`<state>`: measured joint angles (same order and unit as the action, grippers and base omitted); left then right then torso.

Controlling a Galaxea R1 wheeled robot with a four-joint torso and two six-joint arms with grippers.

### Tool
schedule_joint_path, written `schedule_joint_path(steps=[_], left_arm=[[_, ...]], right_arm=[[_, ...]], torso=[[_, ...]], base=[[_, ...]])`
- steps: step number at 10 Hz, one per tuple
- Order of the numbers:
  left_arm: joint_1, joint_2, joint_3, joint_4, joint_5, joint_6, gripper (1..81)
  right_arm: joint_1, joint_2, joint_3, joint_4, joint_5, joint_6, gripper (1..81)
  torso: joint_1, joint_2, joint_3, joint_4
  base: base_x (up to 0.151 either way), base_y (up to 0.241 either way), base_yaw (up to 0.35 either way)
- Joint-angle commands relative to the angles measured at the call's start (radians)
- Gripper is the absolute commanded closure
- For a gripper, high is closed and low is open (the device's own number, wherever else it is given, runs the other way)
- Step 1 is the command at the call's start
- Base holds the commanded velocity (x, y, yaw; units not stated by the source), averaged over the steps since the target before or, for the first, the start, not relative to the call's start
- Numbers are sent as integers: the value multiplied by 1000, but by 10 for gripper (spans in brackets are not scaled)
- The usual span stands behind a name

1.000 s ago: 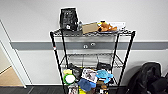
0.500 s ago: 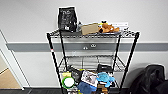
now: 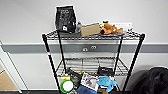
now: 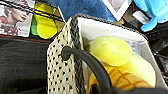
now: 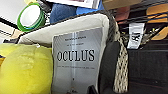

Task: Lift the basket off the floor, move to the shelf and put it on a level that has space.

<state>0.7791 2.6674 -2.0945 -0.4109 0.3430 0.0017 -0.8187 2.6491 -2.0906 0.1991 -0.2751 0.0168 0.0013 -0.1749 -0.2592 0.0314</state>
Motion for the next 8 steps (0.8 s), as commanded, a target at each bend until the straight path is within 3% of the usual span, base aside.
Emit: schedule_joint_path(steps=[1,4,8], left_arm=[[-156,-10,37,-32,47,9,811],[-156,-15,45,-32,48,9,811],[-185,-130,244,-36,42,4,811]], right_arm=[[147,-10,40,23,-18,3,811],[154,-22,61,28,-13,5,811],[196,-185,353,25,13,14,811]], torso=[[0,0,0,0],[0,0,0,0],[-1,0,0,0]], base=[[0,0,0],[0,0,0],[0,0,0]])
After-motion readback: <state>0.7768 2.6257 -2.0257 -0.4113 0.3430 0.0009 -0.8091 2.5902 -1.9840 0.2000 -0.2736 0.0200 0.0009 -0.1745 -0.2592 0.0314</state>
